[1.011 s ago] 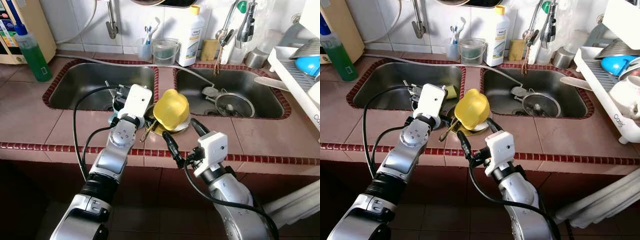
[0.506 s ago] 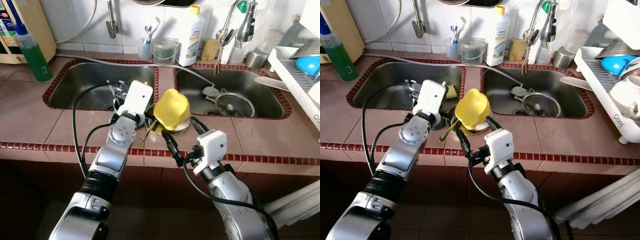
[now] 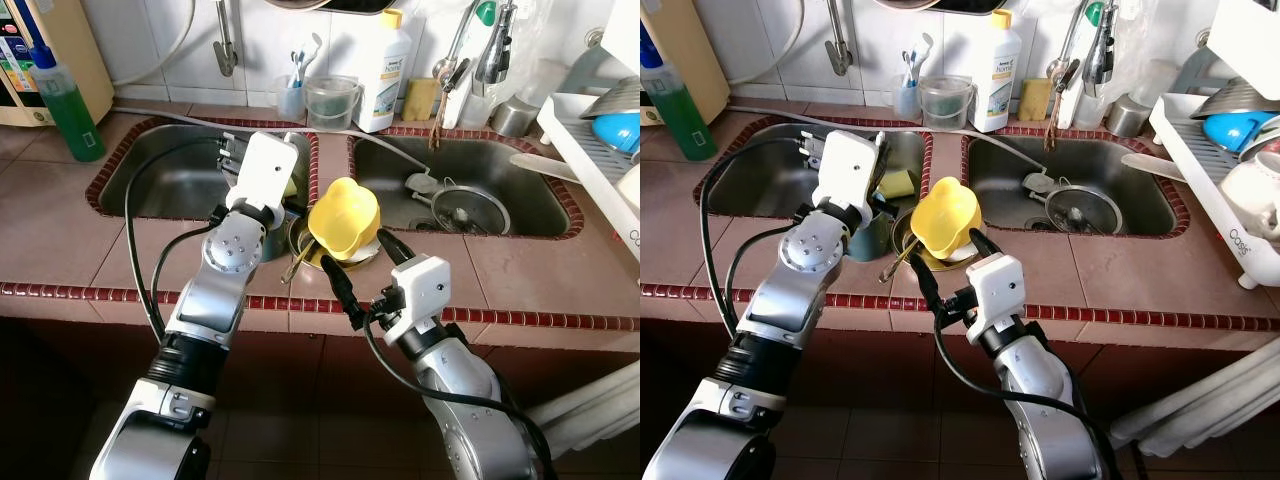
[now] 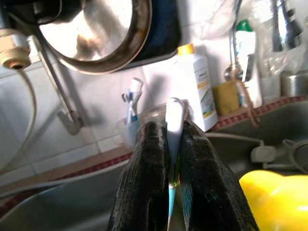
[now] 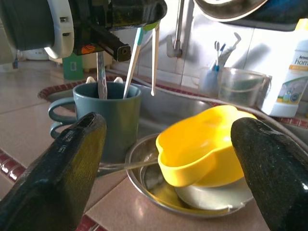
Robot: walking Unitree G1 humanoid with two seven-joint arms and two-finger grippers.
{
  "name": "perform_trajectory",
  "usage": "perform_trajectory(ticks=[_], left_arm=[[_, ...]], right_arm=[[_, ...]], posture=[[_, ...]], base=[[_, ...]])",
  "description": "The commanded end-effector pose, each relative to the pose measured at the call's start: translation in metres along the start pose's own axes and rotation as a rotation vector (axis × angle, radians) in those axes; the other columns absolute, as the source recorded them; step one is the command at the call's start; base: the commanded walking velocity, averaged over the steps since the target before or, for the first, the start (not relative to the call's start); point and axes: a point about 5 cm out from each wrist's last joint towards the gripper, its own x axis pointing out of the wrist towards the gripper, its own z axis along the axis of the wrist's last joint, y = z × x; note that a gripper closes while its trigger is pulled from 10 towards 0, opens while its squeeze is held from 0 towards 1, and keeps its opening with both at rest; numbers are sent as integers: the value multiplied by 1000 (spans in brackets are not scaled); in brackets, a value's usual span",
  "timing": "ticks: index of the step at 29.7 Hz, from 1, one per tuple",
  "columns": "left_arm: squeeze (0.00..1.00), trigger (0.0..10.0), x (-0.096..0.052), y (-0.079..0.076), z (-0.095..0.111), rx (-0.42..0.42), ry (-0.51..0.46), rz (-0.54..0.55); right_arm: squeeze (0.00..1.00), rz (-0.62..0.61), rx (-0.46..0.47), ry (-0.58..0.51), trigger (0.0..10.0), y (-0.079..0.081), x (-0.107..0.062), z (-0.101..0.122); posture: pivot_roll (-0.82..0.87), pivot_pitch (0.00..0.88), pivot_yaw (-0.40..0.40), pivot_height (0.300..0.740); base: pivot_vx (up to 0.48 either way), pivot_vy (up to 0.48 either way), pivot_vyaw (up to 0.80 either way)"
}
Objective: Kitchen organization
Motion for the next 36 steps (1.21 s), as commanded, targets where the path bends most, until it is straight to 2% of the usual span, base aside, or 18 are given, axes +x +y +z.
perform_trajectory(ticks=[1,13,20,23,24,27,28,30,31,36], left_arm=[[0,10000,4,4,14,-2,-42,-7],[0,10000,1,13,30,13,-85,-31],[0,10000,0,28,46,4,-126,6],[0,10000,-3,34,48,-42,-127,49],[0,10000,-5,37,48,-85,-135,66],[0,10000,-8,41,49,-114,-145,101],[0,10000,-11,49,52,-169,-159,142],[0,10000,-13,54,53,-172,-158,164],[0,10000,-14,59,51,-135,-140,186],[0,10000,-20,65,42,-75,-112,215]], right_arm=[[0,6,0,-14,10000,0,3,1],[0,16,-4,-34,10000,-3,13,0],[0,5,-14,-69,10000,-9,22,4],[0,-20,-21,-92,10000,-15,23,8],[0,-34,-21,-102,10000,-18,23,9],[0,-45,-23,-107,10000,-21,24,11],[0,-55,-31,-111,10000,-25,24,11],[0,-61,-35,-113,10000,-27,25,12],[0,-65,-37,-117,10000,-28,25,12],[0,-79,-40,-133,10000,-30,26,15]], posture=[[-164,30,-18,740],[-139,0,-23,740],[-120,0,-35,740],[-121,0,-36,740],[-122,0,-38,740],[-124,0,-40,740],[-121,0,-41,740],[-121,0,-41,740],[-120,0,-41,740],[-116,0,-42,740]], base=[[0,0,0],[0,0,0],[0,0,0],[0,0,0],[0,0,0],[0,0,0],[0,0,0],[0,0,0],[0,0,0],[0,0,0]])
